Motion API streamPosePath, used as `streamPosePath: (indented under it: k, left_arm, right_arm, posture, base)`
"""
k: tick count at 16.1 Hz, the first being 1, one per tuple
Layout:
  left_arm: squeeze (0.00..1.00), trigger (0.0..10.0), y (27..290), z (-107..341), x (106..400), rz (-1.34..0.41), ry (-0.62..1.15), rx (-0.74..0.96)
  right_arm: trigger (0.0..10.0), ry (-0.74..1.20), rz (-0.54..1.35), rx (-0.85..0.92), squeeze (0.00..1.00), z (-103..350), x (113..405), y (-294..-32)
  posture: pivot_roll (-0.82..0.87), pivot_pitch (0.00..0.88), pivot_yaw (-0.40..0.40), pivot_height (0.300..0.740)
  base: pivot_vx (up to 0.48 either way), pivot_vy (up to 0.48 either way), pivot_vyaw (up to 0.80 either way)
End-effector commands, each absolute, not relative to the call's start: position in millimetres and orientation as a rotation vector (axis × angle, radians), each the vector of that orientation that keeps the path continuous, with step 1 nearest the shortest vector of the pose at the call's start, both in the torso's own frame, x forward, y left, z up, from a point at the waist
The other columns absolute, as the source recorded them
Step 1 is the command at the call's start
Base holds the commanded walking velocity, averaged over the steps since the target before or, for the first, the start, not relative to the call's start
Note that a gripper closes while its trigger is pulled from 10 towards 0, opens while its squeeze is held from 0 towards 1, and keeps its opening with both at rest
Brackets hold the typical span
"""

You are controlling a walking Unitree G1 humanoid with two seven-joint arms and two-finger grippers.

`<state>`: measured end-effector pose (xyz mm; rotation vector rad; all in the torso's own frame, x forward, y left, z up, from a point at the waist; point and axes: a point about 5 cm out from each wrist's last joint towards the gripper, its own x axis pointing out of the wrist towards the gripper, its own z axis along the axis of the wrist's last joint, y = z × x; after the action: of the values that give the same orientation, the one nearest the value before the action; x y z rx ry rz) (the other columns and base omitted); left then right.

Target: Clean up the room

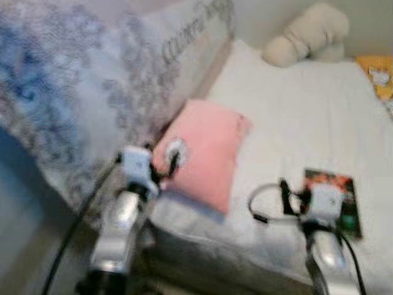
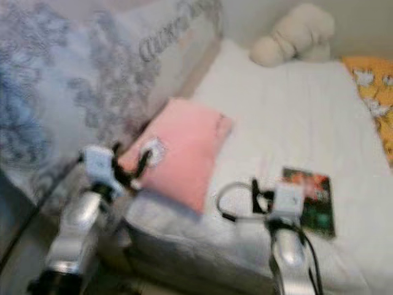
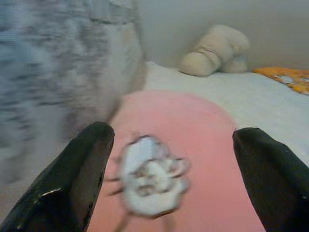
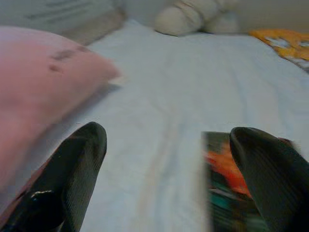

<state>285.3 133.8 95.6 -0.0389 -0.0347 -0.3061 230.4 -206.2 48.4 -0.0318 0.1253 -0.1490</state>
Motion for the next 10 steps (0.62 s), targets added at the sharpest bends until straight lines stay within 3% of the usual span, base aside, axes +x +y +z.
streamPosePath:
  k: [1,5,10]
  left_arm:
    - [0.00,10.0,139,97,287,-0.293,-0.032,-0.025]
    - [0.00,10.0,127,104,285,-0.363,-0.058,-0.023]
    - [0.00,10.0,117,107,301,-0.412,-0.059,-0.004]
  right_arm:
    - [10.0,0.121,-0.144,-0.022,0.00,51,234,-203]
    - [10.0,0.120,-0.138,-0.005,0.00,51,238,-196]
    - [10.0,0.103,-0.134,-0.022,0.00,57,248,-195]
  posture:
    - [0.07,0.000,-0.024,0.740]
    - [0.06,0.000,0.000,0.740]
    - [0.03,0.000,0.017,0.740]
  base:
    - [0.000,-0.442,0.00]
    - [0.000,-0.442,0.00]
    - [0.000,-0.442,0.00]
